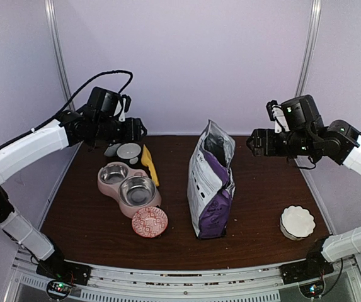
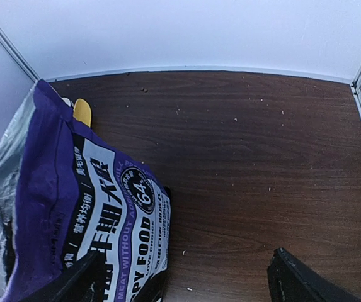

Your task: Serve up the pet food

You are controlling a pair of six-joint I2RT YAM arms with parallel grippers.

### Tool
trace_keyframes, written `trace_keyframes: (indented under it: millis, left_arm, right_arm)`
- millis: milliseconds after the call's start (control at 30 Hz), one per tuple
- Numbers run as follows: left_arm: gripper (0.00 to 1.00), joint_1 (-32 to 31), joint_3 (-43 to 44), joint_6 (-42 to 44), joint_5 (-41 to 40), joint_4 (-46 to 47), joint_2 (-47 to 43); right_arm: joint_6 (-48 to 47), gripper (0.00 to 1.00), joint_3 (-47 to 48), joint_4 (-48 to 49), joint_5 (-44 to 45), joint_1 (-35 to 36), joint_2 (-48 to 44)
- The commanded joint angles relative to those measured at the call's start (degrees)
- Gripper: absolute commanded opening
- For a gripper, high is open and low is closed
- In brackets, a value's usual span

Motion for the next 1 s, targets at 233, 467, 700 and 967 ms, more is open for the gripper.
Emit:
trace_keyframes:
  millis: [233, 467, 700, 967]
  left_arm:
    - [0.59, 10.1, 4.5, 7.7, 7.4, 0.5, 16.7]
    - [0.58, 10.6, 10.7, 12.3, 7.4, 2.5, 25.3]
    - [0.58, 11.1, 14.9, 14.0, 4.8, 3.1, 32.1]
    - [0.58, 11.5, 19.2, 14.8, 5.1, 3.7, 38.1]
  right_arm:
    - [4.1, 0.91, -5.0, 3.9, -2.1, -1.9, -2.0]
    - [5.4, 0.91, -6.1, 3.8, -2.5, -2.2, -2.3]
    - [6.4, 0.91, -6.1, 3.4, -2.3, -2.2, -2.2]
    - [7.3, 0.91, -5.7, 3.0, -2.7, -2.2, -1.5]
